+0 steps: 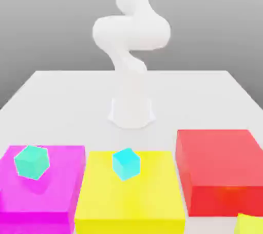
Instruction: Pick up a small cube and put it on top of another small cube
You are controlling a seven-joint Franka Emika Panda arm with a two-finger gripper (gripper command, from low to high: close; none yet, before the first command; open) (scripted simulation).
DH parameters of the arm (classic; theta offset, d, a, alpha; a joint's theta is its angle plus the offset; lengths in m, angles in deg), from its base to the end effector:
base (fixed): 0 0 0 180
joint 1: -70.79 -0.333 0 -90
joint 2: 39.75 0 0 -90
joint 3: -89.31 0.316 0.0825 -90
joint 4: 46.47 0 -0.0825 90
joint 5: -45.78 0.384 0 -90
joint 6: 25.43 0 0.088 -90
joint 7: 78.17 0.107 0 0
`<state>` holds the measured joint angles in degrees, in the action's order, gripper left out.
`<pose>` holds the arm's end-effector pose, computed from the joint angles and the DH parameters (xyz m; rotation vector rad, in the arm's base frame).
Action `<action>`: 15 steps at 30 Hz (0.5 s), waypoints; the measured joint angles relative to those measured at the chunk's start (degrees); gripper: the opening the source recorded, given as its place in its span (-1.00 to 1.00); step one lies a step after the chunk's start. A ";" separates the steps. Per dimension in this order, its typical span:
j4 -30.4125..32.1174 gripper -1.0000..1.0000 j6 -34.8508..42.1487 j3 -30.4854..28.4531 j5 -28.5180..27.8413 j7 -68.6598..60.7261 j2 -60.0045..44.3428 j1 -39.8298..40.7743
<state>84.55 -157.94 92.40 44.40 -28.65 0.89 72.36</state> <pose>0.3784 0.0170 0.6857 -2.4853 1.0917 -0.9795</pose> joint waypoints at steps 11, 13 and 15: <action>-3.38 0.00 -3.31 12.75 -8.85 18.32 -23.04 5.00; -4.00 0.00 -3.84 14.44 -10.87 21.91 -27.24 5.20; -4.63 0.00 -4.36 15.73 -12.92 25.52 -31.47 5.04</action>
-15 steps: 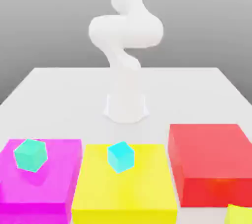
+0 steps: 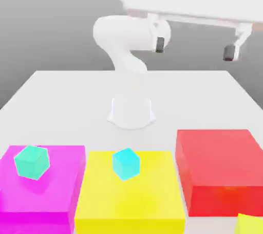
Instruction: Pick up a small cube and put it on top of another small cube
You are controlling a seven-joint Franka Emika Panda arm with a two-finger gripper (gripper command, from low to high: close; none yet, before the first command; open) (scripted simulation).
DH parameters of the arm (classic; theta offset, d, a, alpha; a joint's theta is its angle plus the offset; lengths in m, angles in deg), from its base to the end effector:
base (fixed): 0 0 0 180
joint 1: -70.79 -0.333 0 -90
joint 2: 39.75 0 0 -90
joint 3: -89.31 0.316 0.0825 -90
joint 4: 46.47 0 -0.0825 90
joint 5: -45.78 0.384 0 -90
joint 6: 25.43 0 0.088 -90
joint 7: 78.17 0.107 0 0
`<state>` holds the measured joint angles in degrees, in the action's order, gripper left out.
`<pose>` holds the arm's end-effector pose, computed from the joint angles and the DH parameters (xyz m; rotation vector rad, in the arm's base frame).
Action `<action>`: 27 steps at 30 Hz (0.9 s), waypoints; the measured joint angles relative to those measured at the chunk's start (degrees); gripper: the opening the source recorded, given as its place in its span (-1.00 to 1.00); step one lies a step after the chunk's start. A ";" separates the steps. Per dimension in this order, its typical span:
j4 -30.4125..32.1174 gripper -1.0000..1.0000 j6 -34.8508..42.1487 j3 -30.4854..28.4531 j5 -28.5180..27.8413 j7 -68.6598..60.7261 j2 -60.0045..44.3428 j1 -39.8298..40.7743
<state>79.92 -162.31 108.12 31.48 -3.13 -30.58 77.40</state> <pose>0.5179 0.1154 0.4804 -2.7045 1.3700 -0.6316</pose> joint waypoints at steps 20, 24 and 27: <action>-5.42 0.00 -9.77 2.54 -4.86 24.68 -37.66 -10.47; -6.83 -1.00 -14.06 -0.25 -7.50 26.90 -43.65 -12.86; -6.83 -1.00 -14.18 -0.24 -7.44 26.85 -43.66 -12.86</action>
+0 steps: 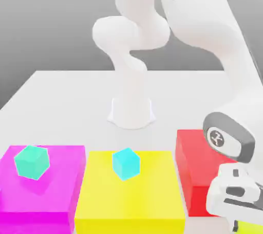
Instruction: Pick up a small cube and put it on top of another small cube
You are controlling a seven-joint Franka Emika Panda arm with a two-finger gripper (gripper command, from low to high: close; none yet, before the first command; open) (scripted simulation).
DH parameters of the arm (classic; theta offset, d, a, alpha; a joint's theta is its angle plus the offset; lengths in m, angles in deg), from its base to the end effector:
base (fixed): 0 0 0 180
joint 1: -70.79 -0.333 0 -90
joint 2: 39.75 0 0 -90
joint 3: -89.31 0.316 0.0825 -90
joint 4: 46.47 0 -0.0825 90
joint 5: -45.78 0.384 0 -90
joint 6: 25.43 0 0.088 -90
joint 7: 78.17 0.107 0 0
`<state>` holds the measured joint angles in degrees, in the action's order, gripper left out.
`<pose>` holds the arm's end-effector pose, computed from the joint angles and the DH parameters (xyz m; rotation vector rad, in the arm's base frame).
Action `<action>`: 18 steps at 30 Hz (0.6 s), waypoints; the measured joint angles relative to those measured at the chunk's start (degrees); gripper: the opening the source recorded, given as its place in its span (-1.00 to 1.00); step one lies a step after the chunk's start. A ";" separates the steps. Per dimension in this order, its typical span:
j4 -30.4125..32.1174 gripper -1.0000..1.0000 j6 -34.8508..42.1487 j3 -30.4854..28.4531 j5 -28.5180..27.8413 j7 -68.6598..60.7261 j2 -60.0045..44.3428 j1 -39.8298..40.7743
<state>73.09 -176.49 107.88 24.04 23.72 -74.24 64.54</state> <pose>0.5176 0.2537 0.1443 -2.7048 1.5919 -0.0016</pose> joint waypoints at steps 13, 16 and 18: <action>7.63 -1.00 9.54 -3.32 5.66 -6.78 15.85 11.50; 10.69 -1.00 11.22 -6.47 7.48 -9.34 20.72 16.10; 12.85 -1.00 12.25 -8.73 9.14 -11.36 24.31 19.21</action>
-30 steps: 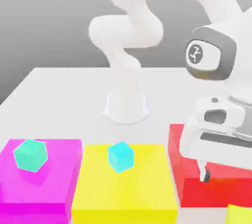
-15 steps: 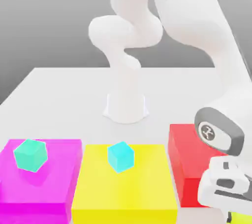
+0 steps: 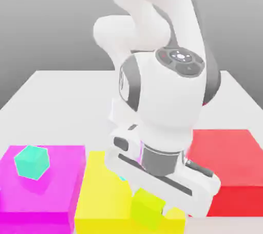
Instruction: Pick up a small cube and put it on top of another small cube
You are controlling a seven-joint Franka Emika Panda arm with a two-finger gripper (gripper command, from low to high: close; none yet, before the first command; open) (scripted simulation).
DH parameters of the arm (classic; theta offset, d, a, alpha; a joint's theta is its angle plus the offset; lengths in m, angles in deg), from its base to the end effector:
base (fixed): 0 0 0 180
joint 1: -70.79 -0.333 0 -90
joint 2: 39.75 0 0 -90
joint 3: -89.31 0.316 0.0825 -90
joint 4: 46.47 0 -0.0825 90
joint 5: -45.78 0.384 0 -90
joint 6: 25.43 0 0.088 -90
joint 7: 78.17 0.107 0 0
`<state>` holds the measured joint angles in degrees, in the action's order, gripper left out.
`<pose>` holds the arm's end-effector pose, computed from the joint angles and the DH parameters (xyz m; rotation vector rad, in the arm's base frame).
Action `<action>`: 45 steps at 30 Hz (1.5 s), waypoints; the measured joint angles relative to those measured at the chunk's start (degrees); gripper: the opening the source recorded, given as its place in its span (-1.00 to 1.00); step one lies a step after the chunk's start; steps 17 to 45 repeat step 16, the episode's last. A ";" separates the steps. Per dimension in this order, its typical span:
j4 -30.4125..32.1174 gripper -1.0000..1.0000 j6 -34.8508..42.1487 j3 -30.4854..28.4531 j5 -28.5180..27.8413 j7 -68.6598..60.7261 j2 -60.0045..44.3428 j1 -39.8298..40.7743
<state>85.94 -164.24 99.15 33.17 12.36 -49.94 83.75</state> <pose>0.5161 -0.0283 0.2633 2.2447 -2.0207 0.0477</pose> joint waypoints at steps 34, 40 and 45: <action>13.22 1.00 -4.96 -11.29 12.70 -13.52 12.09 17.42; 13.22 1.00 -4.96 -11.29 12.70 -13.52 12.09 17.42; 13.22 1.00 -4.96 -11.29 12.70 -13.52 12.09 17.42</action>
